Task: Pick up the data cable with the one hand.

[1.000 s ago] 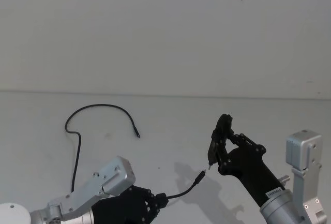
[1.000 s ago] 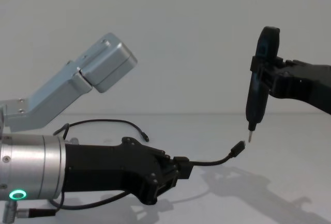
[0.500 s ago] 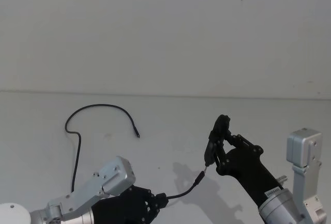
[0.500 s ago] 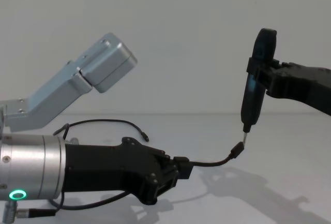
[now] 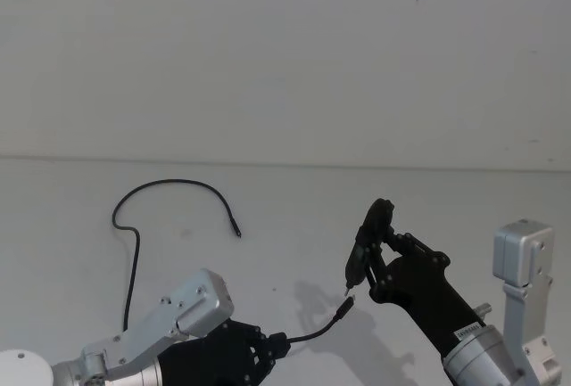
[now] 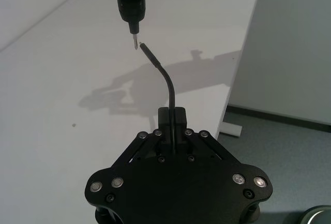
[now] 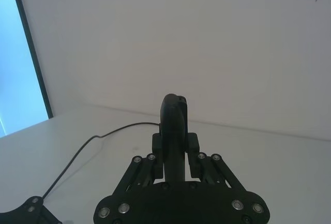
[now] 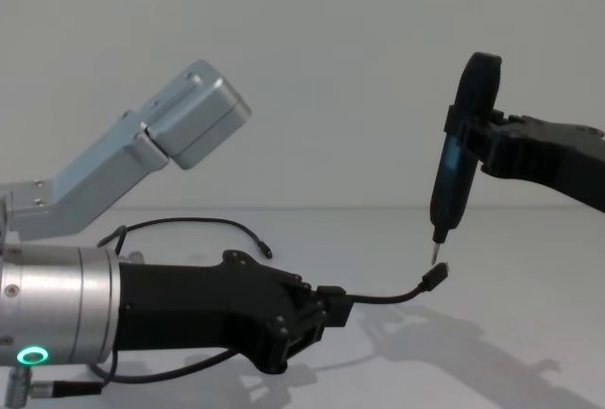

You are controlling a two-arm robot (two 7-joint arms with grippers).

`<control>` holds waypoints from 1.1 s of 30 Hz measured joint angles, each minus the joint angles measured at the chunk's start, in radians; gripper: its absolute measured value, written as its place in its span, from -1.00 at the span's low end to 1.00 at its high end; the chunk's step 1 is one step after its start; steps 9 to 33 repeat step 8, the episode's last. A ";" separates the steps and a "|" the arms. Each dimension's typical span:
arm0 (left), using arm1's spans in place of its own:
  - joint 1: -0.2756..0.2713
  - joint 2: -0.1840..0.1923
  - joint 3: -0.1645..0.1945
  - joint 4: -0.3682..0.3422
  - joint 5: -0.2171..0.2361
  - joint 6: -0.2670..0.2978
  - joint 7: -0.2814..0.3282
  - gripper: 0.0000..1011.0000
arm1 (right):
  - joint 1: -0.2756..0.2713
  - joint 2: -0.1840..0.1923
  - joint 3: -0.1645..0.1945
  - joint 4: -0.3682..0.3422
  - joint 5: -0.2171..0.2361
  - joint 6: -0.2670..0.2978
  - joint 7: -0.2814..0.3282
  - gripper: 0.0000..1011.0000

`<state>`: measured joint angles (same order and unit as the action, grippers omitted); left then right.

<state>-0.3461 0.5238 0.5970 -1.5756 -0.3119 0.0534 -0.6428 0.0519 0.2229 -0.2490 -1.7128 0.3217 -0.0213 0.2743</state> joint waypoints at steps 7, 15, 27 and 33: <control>0.000 0.000 0.000 0.000 0.000 0.000 0.000 -0.89 | 0.000 0.002 -0.002 -0.001 0.005 0.002 0.000 -0.47; 0.000 0.000 0.000 0.000 0.000 0.000 0.000 -0.89 | 0.001 0.002 -0.002 -0.001 0.005 0.002 0.000 -0.47; 0.000 0.000 0.000 0.000 0.000 0.000 0.000 -0.89 | 0.001 0.002 -0.002 -0.001 0.005 0.002 0.000 -0.47; 0.000 0.000 0.000 0.000 0.000 0.000 0.000 -0.89 | 0.001 0.002 -0.002 -0.001 0.005 0.002 0.000 -0.47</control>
